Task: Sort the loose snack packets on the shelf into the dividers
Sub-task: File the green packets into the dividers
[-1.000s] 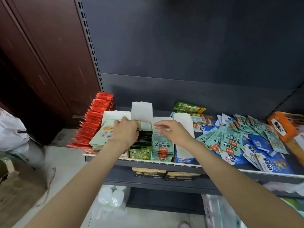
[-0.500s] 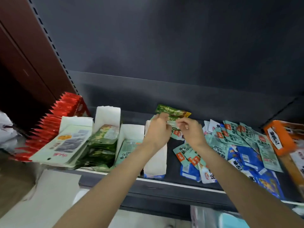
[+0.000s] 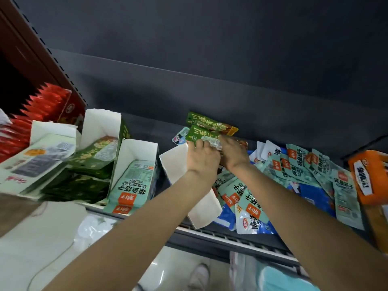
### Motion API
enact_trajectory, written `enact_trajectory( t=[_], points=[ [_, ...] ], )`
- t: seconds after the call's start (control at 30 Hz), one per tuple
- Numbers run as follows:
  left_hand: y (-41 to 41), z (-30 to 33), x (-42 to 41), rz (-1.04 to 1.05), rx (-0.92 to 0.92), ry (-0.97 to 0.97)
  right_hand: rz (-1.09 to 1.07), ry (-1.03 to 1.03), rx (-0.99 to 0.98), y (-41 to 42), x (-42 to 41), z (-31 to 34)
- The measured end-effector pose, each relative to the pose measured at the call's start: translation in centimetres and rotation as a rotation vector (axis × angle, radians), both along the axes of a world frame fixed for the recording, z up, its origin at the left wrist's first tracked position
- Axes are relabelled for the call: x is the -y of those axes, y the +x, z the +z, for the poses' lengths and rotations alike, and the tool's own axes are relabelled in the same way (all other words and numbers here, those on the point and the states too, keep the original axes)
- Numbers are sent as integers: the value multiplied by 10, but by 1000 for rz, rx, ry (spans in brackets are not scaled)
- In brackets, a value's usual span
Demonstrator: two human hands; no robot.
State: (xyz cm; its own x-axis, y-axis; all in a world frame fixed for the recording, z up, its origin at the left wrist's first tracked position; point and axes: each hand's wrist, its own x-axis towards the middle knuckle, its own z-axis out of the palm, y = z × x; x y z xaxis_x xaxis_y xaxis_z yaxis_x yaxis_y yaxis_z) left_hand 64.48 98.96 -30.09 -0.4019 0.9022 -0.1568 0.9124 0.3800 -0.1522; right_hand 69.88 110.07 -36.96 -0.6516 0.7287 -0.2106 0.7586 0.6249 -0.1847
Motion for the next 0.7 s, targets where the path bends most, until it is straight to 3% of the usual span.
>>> enact_trajectory(
  t=[0.1, 0.27, 0.33, 0.5, 0.6, 0.7],
  points=[
    [-7, 1, 8, -54, -10, 5, 42, 137, 28, 0, 3, 0],
    [-22, 4, 21, -232, -7, 4, -15, 97, -53, 7, 12, 22],
    [-28, 7, 26, -278, 30, 27, -75, 73, -164, 13, 19, 32],
    [-35, 9, 44, -357, 109, 215, -293, -208, -628, 20, 52, 53],
    [-46, 15, 63, -306, 341, 460, -380, -363, -867, 22, 82, 75],
    [-63, 29, 84, -89, 632, 727, -363, -370, -1014, 16, 112, 105]
  ],
)
